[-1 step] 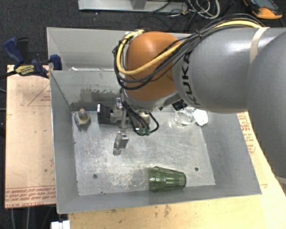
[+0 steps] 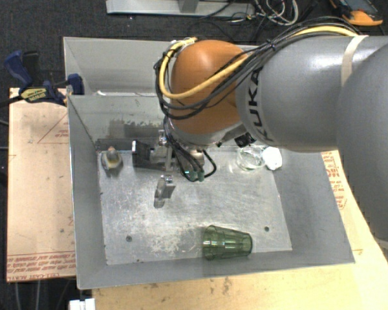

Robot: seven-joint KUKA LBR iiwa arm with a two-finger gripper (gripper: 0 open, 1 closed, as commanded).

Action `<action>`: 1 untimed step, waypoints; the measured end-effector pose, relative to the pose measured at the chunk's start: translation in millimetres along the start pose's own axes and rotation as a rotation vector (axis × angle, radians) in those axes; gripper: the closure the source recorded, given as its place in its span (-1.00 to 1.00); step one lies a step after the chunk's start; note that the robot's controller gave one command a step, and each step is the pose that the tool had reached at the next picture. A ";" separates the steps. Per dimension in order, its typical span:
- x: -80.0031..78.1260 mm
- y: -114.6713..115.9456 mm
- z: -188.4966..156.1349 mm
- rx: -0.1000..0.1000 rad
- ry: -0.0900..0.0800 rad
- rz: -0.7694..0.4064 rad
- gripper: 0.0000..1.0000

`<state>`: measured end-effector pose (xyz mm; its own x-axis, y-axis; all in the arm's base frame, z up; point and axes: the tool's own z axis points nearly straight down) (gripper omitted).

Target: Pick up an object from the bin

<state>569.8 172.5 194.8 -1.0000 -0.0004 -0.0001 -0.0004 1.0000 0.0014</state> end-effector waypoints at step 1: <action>-44.6 -25.8 19.7 -0.001 -0.006 -0.022 -1.00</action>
Offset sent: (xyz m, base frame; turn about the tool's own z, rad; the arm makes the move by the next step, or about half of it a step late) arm 0.0557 -0.0151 -0.0899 0.1198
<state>614.4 146.8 175.1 -0.9997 -0.0228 -0.0060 -0.0228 0.9997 0.0028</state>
